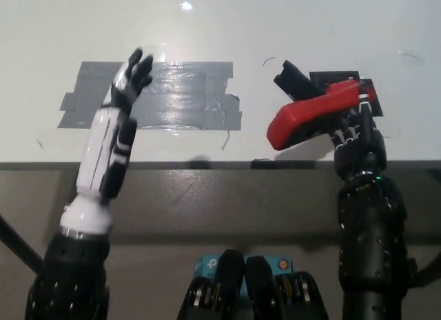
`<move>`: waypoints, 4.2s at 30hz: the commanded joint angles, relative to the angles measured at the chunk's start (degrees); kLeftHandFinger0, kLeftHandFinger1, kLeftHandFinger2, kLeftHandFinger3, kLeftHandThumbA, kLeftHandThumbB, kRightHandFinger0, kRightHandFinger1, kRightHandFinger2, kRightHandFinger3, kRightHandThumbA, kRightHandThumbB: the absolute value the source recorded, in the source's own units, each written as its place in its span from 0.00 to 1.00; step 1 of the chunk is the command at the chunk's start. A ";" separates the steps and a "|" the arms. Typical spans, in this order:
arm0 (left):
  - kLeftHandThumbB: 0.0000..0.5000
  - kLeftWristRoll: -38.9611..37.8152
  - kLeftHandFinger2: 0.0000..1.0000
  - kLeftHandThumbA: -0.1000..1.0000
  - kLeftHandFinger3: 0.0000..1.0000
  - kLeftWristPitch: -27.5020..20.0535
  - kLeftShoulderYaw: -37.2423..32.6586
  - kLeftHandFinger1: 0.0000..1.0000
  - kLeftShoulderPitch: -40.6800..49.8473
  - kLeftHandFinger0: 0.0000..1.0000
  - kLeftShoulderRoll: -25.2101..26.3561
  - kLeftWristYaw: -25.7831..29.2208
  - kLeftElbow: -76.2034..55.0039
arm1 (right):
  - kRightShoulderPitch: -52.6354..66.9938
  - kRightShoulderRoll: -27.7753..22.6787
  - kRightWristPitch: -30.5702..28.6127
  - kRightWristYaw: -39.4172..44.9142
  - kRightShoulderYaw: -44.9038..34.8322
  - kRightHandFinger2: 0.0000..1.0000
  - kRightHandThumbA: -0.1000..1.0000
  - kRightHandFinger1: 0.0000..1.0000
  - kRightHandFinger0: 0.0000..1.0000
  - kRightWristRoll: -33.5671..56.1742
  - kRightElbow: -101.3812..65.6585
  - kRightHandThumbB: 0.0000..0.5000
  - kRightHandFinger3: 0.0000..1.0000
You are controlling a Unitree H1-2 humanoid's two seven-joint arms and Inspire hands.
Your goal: The robot first picks the multimeter with right hand and then unfolds the black stand on the back of it using left hand
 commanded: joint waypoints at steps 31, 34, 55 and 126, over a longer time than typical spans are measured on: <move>0.27 14.56 1.00 1.00 1.00 10.85 -7.97 1.00 -21.14 1.00 -2.41 -1.69 -2.57 | 3.75 -2.71 9.40 19.78 21.79 0.74 0.00 0.14 0.00 42.02 -32.08 0.24 0.55; 0.30 14.53 1.00 1.00 1.00 11.02 -7.37 1.00 -20.71 1.00 -2.14 -1.81 -3.99 | 3.84 -2.80 9.40 20.19 21.39 0.78 0.00 0.17 0.00 43.33 -31.90 0.22 0.61; 0.42 15.07 1.00 1.00 1.00 14.33 -10.36 1.00 -16.66 1.00 -5.12 -6.88 -24.17 | 1.58 1.70 5.51 5.38 17.30 0.79 0.00 0.17 0.00 41.77 -34.62 0.30 0.62; 0.49 24.28 1.00 1.00 1.00 10.03 -14.40 1.00 -9.04 1.00 -6.04 -10.68 -23.78 | 2.97 3.07 2.10 -0.06 19.22 0.82 0.00 0.19 0.00 43.69 -40.81 0.29 1.00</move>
